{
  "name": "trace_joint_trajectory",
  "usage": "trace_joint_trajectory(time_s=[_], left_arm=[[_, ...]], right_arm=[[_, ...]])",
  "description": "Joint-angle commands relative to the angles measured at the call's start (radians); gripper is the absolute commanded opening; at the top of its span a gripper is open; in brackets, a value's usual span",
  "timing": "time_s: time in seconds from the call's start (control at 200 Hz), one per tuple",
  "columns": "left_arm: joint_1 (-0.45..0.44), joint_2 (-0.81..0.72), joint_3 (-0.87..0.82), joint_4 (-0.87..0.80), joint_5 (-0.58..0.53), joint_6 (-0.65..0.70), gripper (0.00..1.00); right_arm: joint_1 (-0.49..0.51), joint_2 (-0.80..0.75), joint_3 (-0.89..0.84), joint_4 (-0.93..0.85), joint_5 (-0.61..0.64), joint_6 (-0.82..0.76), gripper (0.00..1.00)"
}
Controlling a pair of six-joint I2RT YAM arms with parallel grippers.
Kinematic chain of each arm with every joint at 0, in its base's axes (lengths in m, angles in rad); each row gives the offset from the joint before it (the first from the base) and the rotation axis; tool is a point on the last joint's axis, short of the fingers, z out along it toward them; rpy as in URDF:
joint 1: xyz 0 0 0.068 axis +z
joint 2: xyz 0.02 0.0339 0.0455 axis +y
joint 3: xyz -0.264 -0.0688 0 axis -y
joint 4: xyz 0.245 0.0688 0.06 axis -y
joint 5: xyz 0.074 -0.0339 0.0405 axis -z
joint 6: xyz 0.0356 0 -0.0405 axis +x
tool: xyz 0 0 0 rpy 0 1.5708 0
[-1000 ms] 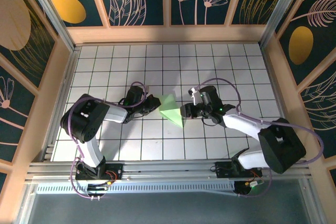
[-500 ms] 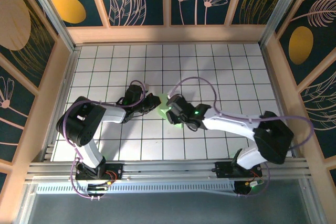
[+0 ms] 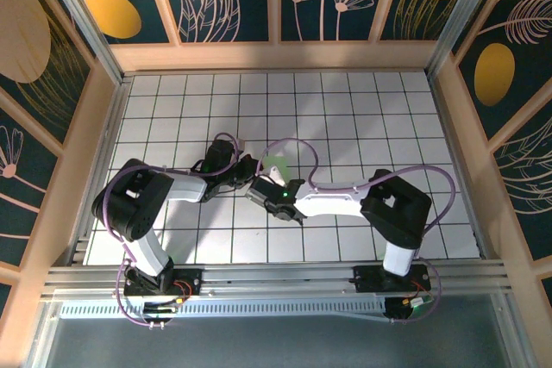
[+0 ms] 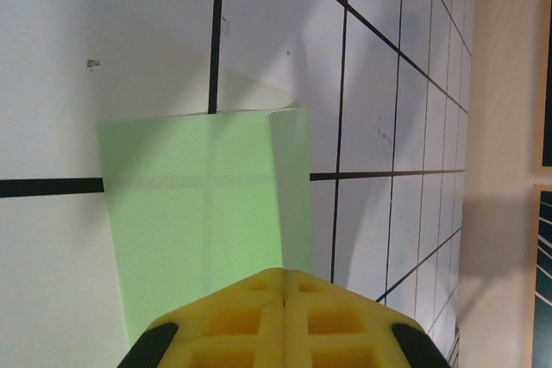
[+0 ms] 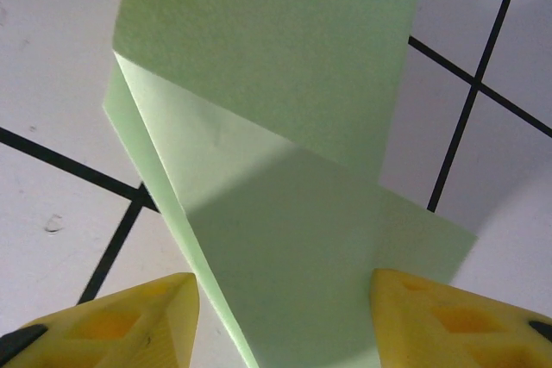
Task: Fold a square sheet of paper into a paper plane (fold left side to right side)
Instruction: Fourth fold the wing at the center of the table.
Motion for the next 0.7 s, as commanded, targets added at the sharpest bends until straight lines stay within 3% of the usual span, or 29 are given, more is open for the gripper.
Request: trace_joint_trajectory(time_s=[0.0, 0.545, 0.696], left_arm=[[-0.009, -0.036, 0.028, -0.016, 0.007, -0.001, 0.0], [-0.01, -0.028, 0.033, -0.02, -0.001, 0.002, 0.02], [-0.011, -0.031, 0.028, -0.021, -0.006, 0.001, 0.08]], right_arm=[[0.009, 0.023, 0.025, -0.031, 0.07, 0.029, 0.54], [0.014, 0.02, 0.02, -0.031, 0.09, 0.035, 0.34], [0.017, 0.027, 0.023, -0.031, 0.089, 0.035, 0.25]])
